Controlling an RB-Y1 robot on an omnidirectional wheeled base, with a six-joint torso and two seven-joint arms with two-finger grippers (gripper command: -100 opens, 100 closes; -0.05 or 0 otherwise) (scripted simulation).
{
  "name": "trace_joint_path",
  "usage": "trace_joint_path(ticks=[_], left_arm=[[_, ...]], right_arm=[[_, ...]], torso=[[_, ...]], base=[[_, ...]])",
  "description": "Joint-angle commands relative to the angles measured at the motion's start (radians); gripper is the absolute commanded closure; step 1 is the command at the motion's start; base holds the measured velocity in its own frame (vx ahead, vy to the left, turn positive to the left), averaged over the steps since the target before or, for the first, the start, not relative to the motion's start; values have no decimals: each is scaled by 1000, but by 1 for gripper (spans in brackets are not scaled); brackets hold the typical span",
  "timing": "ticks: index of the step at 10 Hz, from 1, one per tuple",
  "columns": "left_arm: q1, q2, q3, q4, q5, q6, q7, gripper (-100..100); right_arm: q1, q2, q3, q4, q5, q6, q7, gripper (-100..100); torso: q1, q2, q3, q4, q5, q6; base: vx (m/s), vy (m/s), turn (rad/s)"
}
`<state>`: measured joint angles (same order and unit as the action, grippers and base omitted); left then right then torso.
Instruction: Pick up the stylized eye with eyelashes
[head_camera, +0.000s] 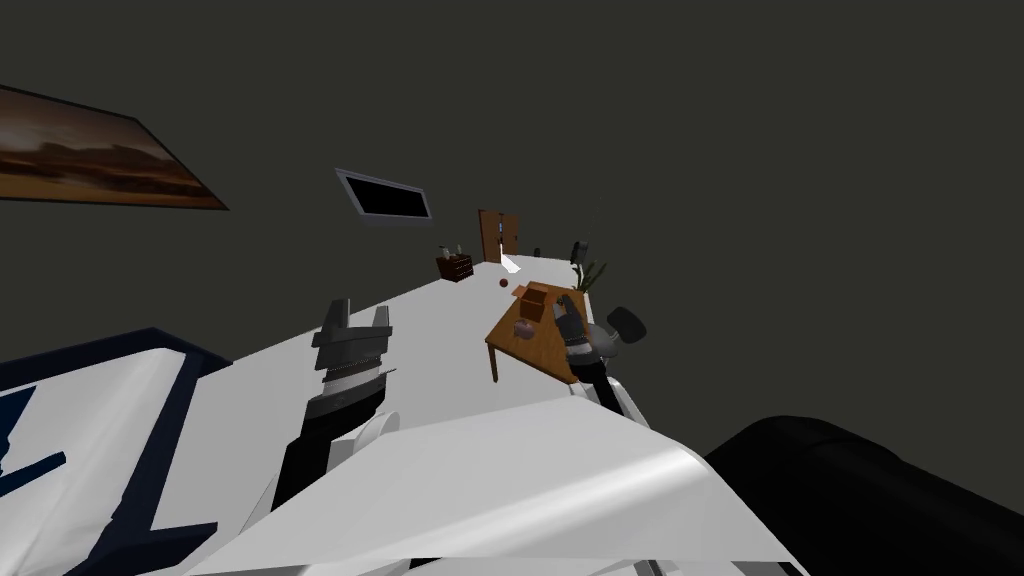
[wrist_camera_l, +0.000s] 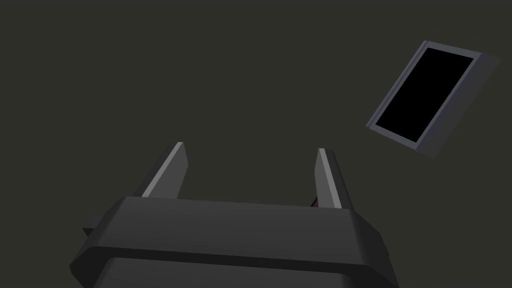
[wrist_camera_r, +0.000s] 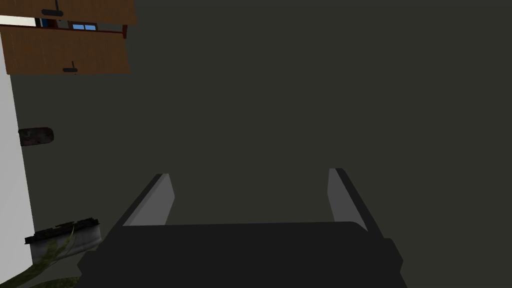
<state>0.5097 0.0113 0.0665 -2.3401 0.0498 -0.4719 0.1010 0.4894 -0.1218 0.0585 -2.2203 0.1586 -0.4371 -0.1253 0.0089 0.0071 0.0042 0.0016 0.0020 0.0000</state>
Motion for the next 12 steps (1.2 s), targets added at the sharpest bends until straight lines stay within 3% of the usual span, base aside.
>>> trace_joint_path(ticks=[1,4,9,12], left_arm=[[0,0,0,0,0,0,0,0],[0,0,0,0,0,0,0,0],[0,0,0,0,0,0,0,0],[0,0,0,0,0,0,0,0]], right_arm=[[-10,-40,13,50,17,1,3,-100],[-31,-118,45,166,59,5,15,-100],[-47,-178,69,288,90,11,26,-100],[-67,-243,94,385,124,18,38,-100]], torso=[[0,0,0,0,0,0],[1,-4,-2,-1,0,0],[-2,-7,-4,-1,0,0],[-3,-8,-5,-2,-1,0]], base=[[-83,143,-64],[-53,160,-64],[-25,104,-27],[-2,101,-20]])
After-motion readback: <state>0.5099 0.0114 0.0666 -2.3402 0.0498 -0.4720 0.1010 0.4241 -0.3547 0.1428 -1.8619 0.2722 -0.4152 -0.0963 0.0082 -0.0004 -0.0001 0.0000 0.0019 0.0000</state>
